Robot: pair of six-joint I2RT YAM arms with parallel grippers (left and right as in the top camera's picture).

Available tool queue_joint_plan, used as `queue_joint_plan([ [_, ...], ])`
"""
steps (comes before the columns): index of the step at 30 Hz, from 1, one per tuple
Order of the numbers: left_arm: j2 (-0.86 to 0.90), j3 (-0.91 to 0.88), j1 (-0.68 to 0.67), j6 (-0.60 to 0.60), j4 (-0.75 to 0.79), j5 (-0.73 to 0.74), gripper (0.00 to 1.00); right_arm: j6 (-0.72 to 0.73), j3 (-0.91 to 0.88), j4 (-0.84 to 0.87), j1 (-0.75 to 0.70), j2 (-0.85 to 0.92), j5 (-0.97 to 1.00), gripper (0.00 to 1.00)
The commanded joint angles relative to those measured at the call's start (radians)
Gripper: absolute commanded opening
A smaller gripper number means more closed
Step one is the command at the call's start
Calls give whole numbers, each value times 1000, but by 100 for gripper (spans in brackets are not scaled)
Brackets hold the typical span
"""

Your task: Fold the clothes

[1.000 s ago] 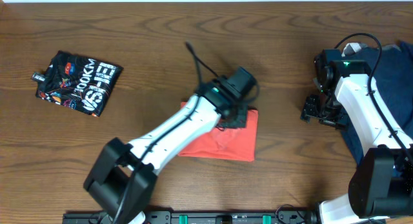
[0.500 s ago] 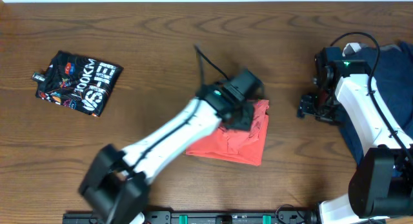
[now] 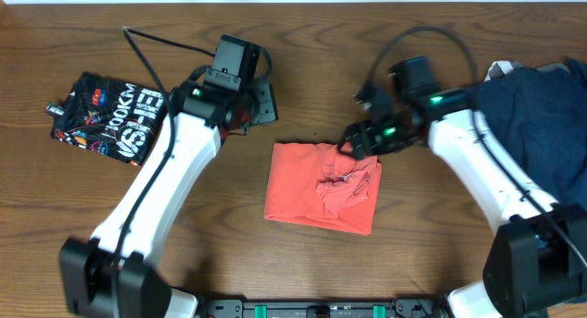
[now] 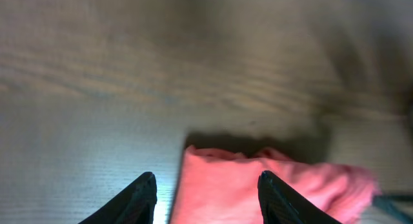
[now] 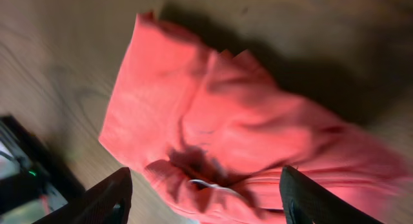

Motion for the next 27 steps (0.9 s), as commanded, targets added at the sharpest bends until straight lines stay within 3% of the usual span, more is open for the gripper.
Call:
queue_joint_plan([
  [1,79,-21,9,3,-10,91,52,31,-2,-13,76,28,105,72],
  [9,255,-21,-29,4,-11,123,53,64,-14,-183,154,87,139,75],
  [16,300,-21,-72,7,-18,123,53,173,-76,-314,148,89,444,74],
  [21,299,-21,-80,6,-18,123,53,304,-138,-322,116,89,525,54],
  [27,299,-21,-82,6,-34,122,53,408,-187,-332,90,89,576,44],
])
